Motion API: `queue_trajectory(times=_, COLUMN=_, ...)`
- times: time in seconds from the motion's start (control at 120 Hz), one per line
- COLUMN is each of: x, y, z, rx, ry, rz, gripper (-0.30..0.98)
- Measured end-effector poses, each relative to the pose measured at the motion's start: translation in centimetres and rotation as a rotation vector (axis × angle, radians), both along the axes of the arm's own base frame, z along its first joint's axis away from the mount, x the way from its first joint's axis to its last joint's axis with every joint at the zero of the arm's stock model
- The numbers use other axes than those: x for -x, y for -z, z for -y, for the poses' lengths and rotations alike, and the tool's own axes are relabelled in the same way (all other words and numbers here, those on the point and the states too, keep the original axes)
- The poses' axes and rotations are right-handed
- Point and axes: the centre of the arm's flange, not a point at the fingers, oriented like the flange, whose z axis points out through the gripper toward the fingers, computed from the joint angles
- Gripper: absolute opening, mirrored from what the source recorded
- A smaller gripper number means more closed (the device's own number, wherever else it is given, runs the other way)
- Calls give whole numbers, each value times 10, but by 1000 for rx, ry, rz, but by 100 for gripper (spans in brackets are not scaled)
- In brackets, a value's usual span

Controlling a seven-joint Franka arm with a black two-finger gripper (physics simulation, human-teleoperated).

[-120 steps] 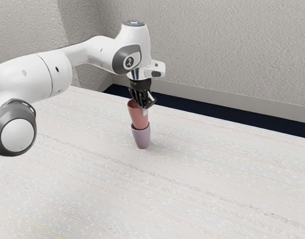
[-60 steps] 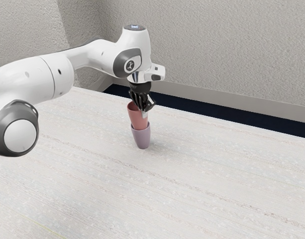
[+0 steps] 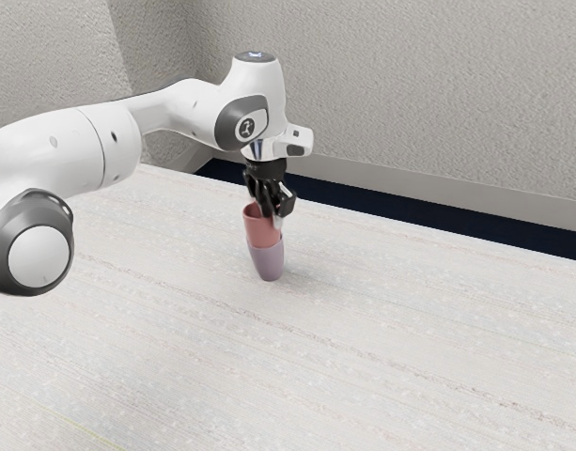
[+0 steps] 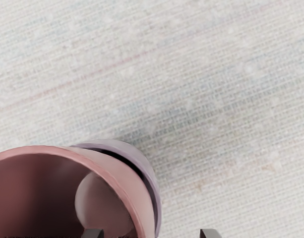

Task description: Place the right cup onto the left cup

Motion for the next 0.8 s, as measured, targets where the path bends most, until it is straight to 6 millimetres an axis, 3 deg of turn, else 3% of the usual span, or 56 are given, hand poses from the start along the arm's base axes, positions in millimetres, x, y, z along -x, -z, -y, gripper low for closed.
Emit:
queue_trajectory(times=0.208, x=-1, y=0, z=0, rx=2, ry=3, rz=6, gripper=39)
queue_trajectory(times=0.45, x=0, y=-12, z=0, rx=2, ry=3, rz=21, gripper=48)
queue_trajectory(times=0.542, x=3, y=-29, z=1, rx=-1, ry=4, rz=42, gripper=50)
queue_trajectory(times=0.683, x=13, y=-75, z=3, rx=-5, ry=5, rz=88, gripper=57)
queue_trajectory(times=0.8, x=35, y=-107, z=6, rx=-21, ry=6, rz=95, gripper=62)
